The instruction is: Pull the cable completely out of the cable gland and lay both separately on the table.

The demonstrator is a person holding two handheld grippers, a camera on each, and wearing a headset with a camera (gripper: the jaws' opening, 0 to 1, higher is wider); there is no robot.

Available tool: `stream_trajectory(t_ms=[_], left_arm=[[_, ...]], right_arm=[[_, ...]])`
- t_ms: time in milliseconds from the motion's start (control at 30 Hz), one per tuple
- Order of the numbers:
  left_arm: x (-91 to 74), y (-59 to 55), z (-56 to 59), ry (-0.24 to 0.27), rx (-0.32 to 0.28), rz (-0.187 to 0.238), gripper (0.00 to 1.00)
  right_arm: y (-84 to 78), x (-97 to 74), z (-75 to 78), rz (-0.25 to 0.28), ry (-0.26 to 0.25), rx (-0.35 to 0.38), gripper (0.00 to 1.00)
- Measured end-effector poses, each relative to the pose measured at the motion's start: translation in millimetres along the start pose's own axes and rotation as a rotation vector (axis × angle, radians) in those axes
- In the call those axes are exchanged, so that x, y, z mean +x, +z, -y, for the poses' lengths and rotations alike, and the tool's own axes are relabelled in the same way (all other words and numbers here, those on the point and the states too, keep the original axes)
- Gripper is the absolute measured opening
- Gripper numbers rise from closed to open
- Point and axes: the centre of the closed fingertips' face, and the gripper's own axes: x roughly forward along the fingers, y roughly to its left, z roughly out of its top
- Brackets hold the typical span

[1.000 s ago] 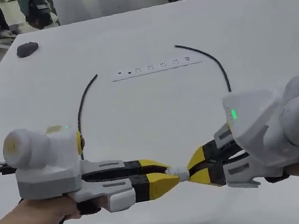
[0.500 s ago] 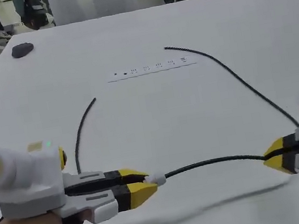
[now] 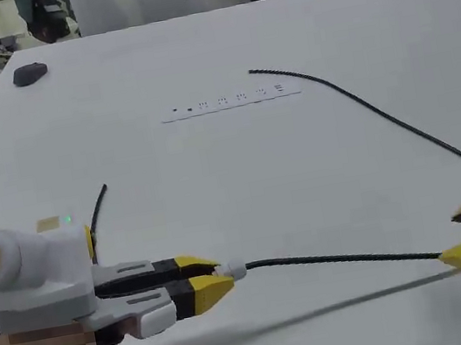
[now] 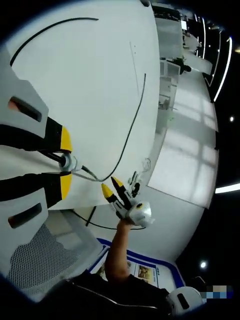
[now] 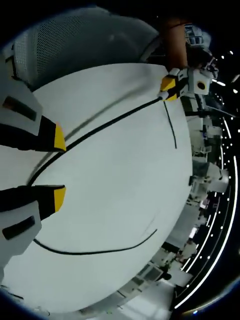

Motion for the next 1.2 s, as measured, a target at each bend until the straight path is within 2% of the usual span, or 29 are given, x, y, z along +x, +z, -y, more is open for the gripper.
stream_trajectory(t_ms=[33, 67, 100, 133, 167, 233, 300, 333, 467, 567, 667, 800, 933, 967, 1000, 1100, 1200], left_arm=[[1.3, 1.7, 3.1, -0.010, 0.008, 0.001, 0.14], [2.4, 2.9, 5.0, -0.017, 0.013, 0.002, 0.14], [4.5, 5.0, 7.0, -0.024, 0.021, 0.005, 0.14], [6.0, 6.0, 7.8, -0.028, 0.024, 0.004, 0.14], [8.2, 6.9, 8.6, -0.031, 0.030, 0.000, 0.14], [10.7, 7.4, 9.4, -0.035, 0.043, -0.009, 0.14], [11.2, 7.9, 10.7, -0.039, 0.052, -0.013, 0.14], [11.3, 8.3, 11.3, -0.042, 0.058, -0.015, 0.14], [10.6, 10.2, 13.1, -0.046, 0.069, -0.016, 0.14], [9.7, 13.2, 17.3, -0.065, 0.075, -0.002, 0.14], [9.4, 11.9, 18.6, -0.066, 0.094, -0.013, 0.14], [10.2, 9.6, 18.3, -0.065, 0.100, -0.017, 0.14], [12.0, 10.6, 20.4, -0.063, 0.131, -0.014, 0.14], [11.2, 11.1, 18.9, -0.057, 0.142, -0.012, 0.14], [7.8, 12.1, 16.4, -0.051, 0.154, -0.003, 0.14], [-4.1, 11.8, 5.5, -0.030, 0.143, -0.003, 0.14], [-11.7, 14.3, 0.9, -0.015, 0.137, 0.005, 0.14]], right_arm=[[23.8, -2.5, -11.1, 0.055, 0.030, -0.031, 0.16], [40.6, -3.1, -18.5, 0.097, 0.043, -0.046, 0.17], [63.1, -1.7, -37.5, 0.134, 0.111, -0.057, 0.19], [74.9, 0.1, -49.7, 0.144, 0.151, -0.065, 0.20], [89.0, 5.8, -63.7, 0.152, 0.183, -0.108, 0.19], [104.0, 15.6, -91.4, 0.140, 0.263, -0.147, 0.18], [113.6, 24.8, -102.7, 0.146, 0.272, -0.213, 0.17], [114.5, 31.6, -110.2, 0.123, 0.288, -0.254, 0.14], [120.5, 48.5, -123.5, 0.113, 0.321, -0.303, 0.09], [120.7, 54.5, -126.7, 0.098, 0.332, -0.328, 0.06], [122.9, 53.7, -129.9, 0.109, 0.347, -0.335, 0.01], [118.7, 54.7, -131.2, 0.097, 0.346, -0.372, 0.00], [115.8, 50.4, -126.4, 0.107, 0.328, -0.306, 0.00], [108.3, 49.1, -117.6, 0.083, 0.294, -0.297, 0.00], [105.0, 47.7, -111.9, 0.082, 0.273, -0.289, 0.00], [86.8, 38.6, -88.0, 0.071, 0.216, -0.199, 0.00], [60.1, 30.1, -61.4, 0.051, 0.168, -0.106, 0.00]])
